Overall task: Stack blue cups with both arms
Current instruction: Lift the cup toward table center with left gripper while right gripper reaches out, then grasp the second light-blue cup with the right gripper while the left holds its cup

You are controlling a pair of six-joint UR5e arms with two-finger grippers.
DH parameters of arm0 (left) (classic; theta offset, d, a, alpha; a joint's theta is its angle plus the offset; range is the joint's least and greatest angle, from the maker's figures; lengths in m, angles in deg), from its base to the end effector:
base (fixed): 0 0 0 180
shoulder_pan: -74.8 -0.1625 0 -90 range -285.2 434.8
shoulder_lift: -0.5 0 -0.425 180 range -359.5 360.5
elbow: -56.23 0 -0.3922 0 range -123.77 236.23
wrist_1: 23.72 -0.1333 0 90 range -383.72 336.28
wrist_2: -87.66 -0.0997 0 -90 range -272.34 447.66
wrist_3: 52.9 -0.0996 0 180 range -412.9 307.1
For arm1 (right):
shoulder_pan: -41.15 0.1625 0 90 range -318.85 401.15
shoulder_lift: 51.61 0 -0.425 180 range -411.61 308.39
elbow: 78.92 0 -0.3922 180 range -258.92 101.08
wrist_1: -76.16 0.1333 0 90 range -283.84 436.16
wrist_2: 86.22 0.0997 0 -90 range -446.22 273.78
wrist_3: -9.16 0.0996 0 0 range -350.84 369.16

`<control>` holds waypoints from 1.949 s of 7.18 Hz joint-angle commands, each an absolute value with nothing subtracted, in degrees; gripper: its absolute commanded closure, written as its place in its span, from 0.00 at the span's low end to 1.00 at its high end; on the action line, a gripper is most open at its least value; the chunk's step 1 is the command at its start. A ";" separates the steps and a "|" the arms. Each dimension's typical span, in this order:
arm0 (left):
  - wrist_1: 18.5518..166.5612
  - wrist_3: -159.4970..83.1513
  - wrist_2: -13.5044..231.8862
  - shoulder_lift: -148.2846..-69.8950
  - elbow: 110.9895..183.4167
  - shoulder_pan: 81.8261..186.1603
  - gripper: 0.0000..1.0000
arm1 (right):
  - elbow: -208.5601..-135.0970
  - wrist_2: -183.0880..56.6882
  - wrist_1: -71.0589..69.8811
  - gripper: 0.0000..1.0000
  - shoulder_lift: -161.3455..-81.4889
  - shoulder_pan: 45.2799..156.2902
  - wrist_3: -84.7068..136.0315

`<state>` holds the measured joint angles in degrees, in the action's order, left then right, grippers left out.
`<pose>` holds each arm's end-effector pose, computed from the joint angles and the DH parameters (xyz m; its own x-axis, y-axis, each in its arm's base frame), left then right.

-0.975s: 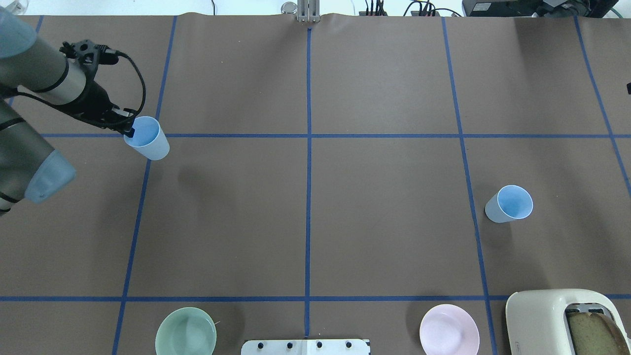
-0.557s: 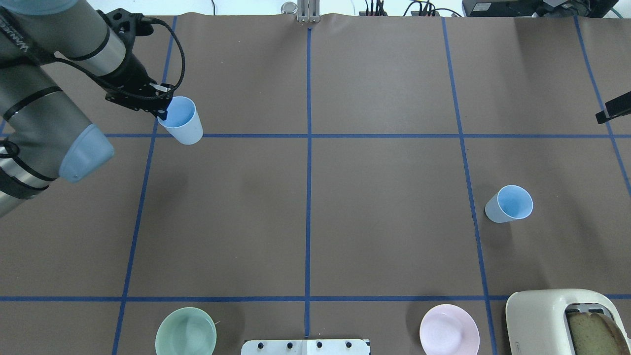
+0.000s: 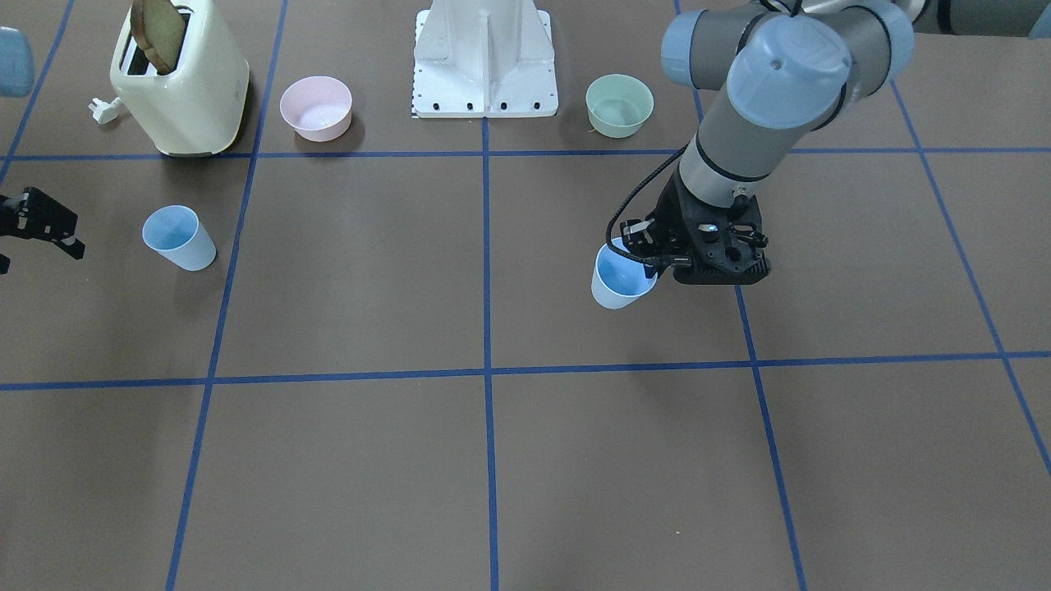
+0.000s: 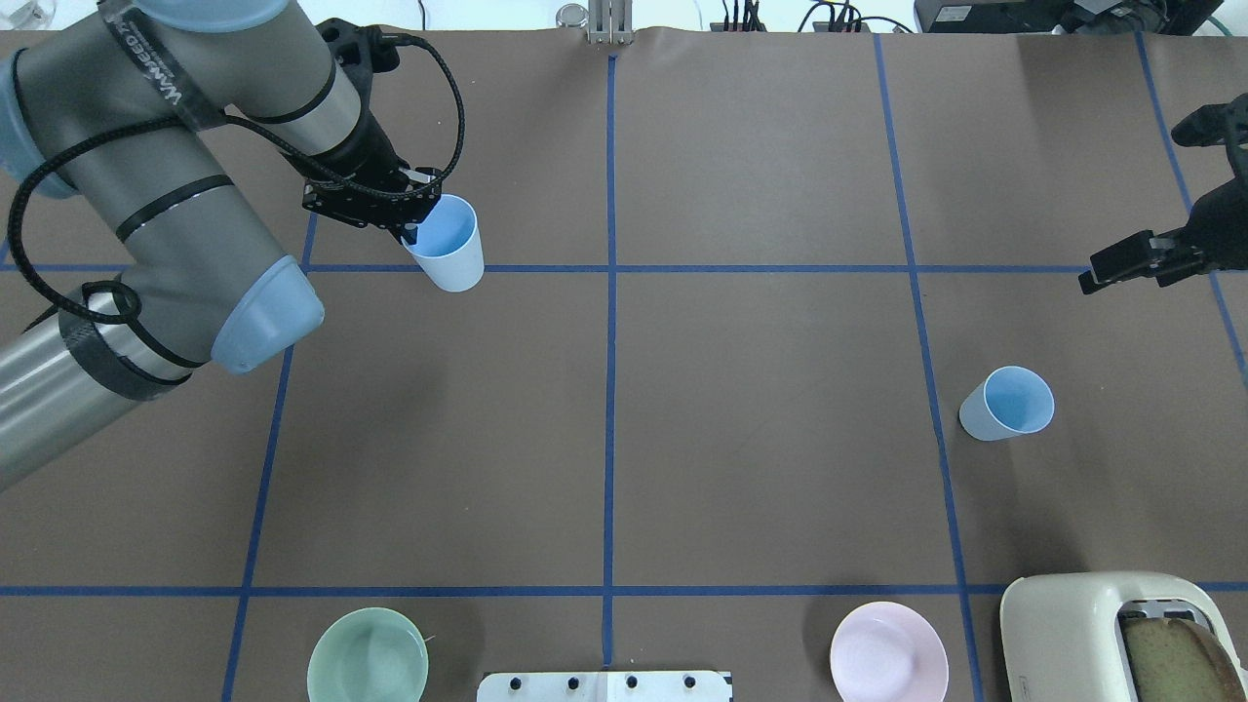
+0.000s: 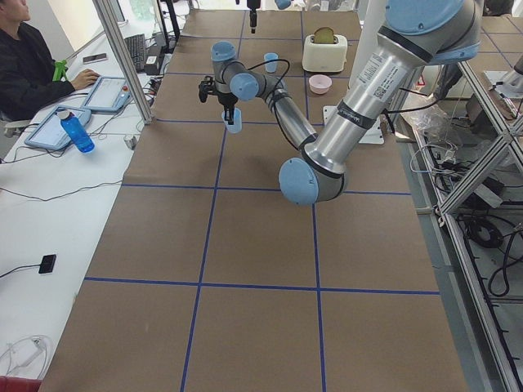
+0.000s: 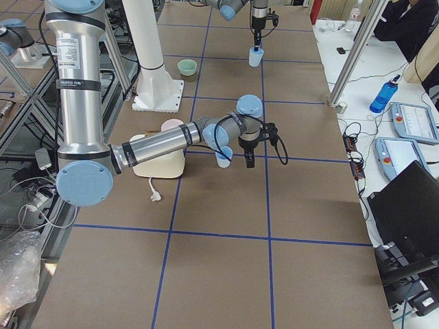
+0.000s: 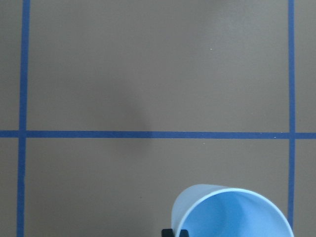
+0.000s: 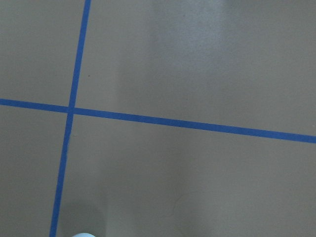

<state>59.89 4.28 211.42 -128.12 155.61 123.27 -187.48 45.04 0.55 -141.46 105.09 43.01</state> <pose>0.3774 -0.5437 0.1988 0.6213 -0.0219 -0.7833 0.0487 0.9988 0.0107 -0.1576 -0.4762 0.4700 0.6344 -0.1238 0.7630 0.0176 0.9892 0.1458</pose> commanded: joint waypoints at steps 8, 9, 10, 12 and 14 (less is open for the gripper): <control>59.25 8.71 210.18 -132.39 153.70 120.59 1.00 | -190.45 32.43 11.91 0.00 -149.78 88.45 56.45; 59.25 8.71 210.18 -132.39 153.79 120.59 1.00 | -190.54 32.52 11.91 0.00 -149.96 87.83 56.45; 59.25 8.71 210.18 -132.39 153.79 120.59 1.00 | -190.54 32.43 11.91 0.00 -149.96 87.74 56.45; 59.25 8.71 210.18 -132.30 153.79 120.59 1.00 | -190.37 32.43 11.91 0.00 -149.96 87.82 56.27; 59.25 8.71 210.09 -132.21 153.88 120.59 1.00 | -189.93 32.43 11.91 0.00 -149.43 87.65 56.10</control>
<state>59.25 8.71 210.12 -132.25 153.85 120.59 -190.17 32.43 11.91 -149.73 87.73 56.21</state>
